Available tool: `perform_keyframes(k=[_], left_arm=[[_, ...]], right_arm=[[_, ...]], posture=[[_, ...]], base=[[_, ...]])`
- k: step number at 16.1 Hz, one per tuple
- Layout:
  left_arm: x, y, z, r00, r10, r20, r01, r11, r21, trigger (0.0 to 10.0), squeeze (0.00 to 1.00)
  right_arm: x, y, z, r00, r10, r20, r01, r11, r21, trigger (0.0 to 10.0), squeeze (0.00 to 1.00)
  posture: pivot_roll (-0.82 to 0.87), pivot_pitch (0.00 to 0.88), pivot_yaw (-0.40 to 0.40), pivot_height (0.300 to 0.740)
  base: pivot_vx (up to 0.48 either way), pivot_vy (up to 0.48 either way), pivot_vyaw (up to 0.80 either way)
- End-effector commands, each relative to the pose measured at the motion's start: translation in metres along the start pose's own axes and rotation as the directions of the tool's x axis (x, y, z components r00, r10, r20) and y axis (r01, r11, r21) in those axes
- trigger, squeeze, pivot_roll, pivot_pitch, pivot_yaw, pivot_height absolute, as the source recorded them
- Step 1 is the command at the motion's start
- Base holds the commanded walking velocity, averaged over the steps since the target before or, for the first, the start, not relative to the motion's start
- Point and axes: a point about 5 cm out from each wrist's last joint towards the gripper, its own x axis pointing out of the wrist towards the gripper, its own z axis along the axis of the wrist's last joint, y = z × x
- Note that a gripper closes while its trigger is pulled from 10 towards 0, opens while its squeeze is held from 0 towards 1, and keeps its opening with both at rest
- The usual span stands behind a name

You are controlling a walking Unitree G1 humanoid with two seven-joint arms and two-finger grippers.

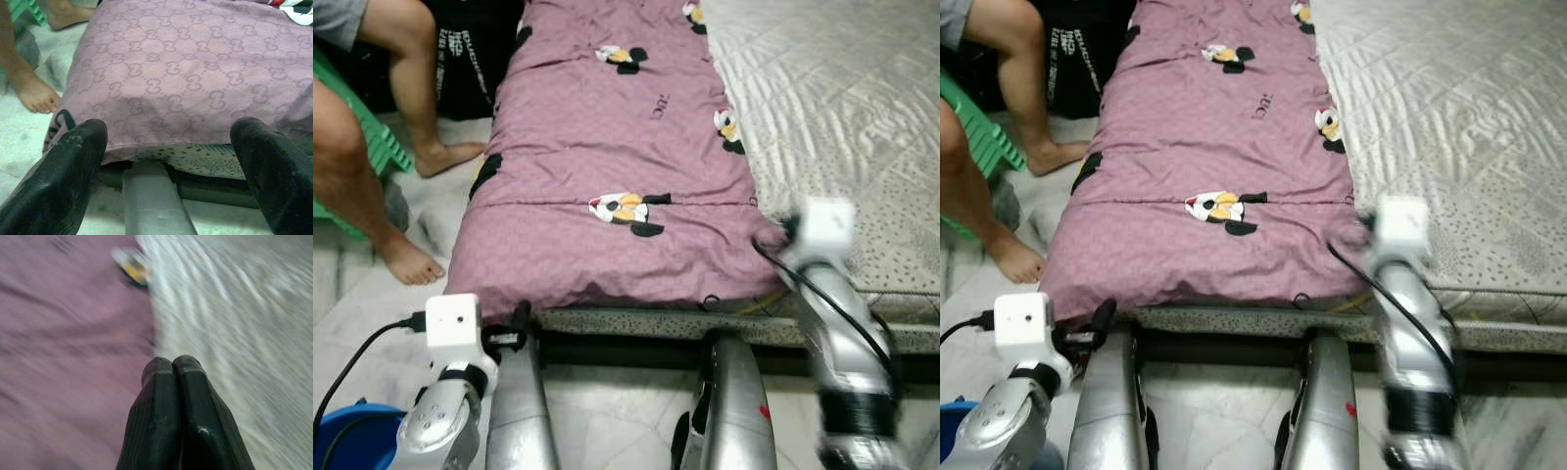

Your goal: Clean up the room

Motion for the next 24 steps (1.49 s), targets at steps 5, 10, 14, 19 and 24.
perform_keyframes(k=[5,10,14,19,24], left_arm=[[-0.002,0.009,0.005,0.999,0.044,0.025,-0.044,0.999,0.006,10.0,0.0],[-0.002,0.005,0.007,0.999,0.043,0.031,-0.044,0.999,0.006,10.0,0.0],[-0.002,0.004,0.008,0.999,0.038,0.03,-0.039,0.999,0.01,10.0,0.0],[0.002,0.001,0.008,0.999,0.027,0.026,-0.027,1.0,0.01,10.0,0.0],[0.003,0.002,0.005,1.0,0.021,0.014,-0.021,1.0,0.008,10.0,0.0]], right_arm=[[0.027,0.056,0.012,0.987,0.136,0.08,-0.141,0.988,0.059,0.0,0.0],[0.026,0.13,-0.04,0.945,0.282,-0.163,-0.253,0.951,0.176,7.1,0.0],[0.02,0.123,-0.06,0.968,0.196,-0.158,-0.135,0.934,0.33,10.0,1.0],[0.038,0.061,-0.05,0.996,-0.004,-0.09,0.034,0.94,0.338,10.0,1.0],[0.022,-0.018,-0.069,0.97,-0.203,-0.135,0.236,0.916,0.324,10.0,1.0]], posture=[[0.1,0.105,-0.039,0.506],[0.14,0.115,-0.04,0.506],[0.16,0.124,-0.027,0.506],[0.13,0.125,-0.028,0.506],[0.1,0.124,-0.023,0.506]], base=[[0.0,0.0,0.0],[0.0,0.0,0.0],[0.0,0.0,0.0],[0.0,0.0,0.0],[0.0,0.0,0.0]])
